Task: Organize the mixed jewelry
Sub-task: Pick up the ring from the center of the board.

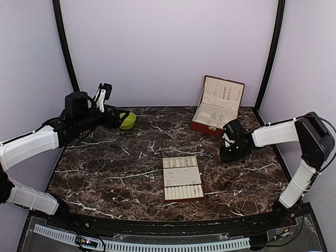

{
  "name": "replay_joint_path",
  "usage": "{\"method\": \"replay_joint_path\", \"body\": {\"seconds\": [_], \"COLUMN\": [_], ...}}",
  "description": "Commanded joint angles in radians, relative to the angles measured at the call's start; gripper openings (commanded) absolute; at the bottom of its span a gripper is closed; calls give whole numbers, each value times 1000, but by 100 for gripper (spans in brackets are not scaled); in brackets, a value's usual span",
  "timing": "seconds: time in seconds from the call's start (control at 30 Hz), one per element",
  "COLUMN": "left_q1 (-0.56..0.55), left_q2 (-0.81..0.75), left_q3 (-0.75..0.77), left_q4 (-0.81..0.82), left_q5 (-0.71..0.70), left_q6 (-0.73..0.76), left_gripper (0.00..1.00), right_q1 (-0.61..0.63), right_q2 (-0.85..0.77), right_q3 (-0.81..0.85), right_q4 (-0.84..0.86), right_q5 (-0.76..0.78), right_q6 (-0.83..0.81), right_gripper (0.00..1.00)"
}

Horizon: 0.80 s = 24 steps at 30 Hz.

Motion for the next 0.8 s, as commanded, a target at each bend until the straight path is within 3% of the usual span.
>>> {"method": "replay_joint_path", "body": {"seconds": [0.0,0.2,0.77], "left_q1": [2,1,0], "left_q2": [-27,-25,-30], "left_q3": [-15,-18,-40], "left_q4": [1,6,52], "left_q5": [6,7,52], "left_q6": [-4,-6,-20], "left_gripper": [81,81,79], "right_q1": [-7,-8,-8], "right_q2": [9,-6,-185], "right_q3": [-7,-42,-139], "right_q4": [31,58,153], "right_q5": [-11,-47,-169], "right_q6": [5,29,118], "right_gripper": [10,0,0]}}
